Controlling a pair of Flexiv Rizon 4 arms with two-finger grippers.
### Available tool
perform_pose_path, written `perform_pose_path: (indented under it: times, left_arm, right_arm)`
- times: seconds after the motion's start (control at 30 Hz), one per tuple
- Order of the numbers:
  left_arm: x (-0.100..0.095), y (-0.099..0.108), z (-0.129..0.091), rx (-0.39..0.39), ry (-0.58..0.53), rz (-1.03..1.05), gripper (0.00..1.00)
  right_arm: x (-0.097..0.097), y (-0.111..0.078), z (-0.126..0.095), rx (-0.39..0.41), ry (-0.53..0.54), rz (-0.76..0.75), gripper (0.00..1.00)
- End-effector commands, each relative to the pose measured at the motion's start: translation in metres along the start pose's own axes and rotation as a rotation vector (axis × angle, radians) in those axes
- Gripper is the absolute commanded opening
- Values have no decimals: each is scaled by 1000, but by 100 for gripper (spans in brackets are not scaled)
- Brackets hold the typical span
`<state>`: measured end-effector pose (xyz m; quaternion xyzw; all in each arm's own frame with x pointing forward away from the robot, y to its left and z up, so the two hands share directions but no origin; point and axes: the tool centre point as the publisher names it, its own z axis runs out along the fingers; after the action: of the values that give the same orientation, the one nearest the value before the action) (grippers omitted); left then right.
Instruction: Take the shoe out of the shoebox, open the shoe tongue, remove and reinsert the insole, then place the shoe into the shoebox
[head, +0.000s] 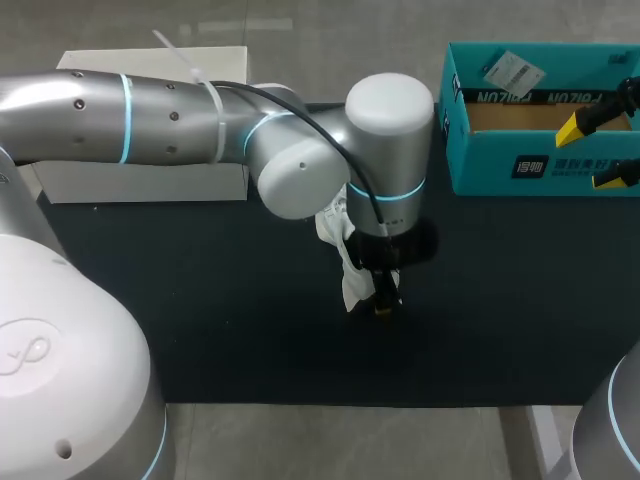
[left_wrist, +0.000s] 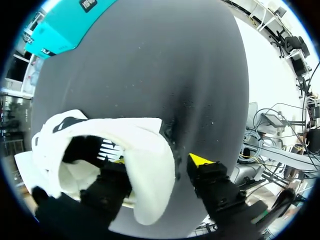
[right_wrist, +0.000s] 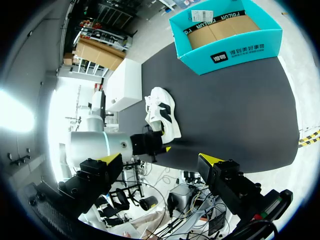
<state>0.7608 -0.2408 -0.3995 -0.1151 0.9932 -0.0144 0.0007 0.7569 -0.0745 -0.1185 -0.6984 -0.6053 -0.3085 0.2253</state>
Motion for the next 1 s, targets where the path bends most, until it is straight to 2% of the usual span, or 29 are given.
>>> perform_pose_path:
  times: [0.03, 0.2, 0.37, 0.63, 0.8, 1.0]
  left_arm:
    - [1, -3, 4, -8, 2, 2, 0]
    - [4, 1, -2, -9, 9, 4, 0]
    - [5, 2, -19, -21, 36, -53, 0]
    - [7, 3, -76, -12, 59, -106, 0]
    - [4, 6, -116, 15, 92, 10, 0]
    - [-16, 11, -160, 84, 95, 191, 0]
  right_arm:
    - [0, 0, 1, -1, -2, 2, 100]
    - [0, 0, 1, -1, -2, 2, 100]
    - [0, 0, 1, -1, -2, 2, 100]
    - [0, 0, 1, -1, -2, 2, 100]
    - [0, 0, 1, -1, -2, 2, 100]
    - [0, 0, 1, -1, -2, 2, 100]
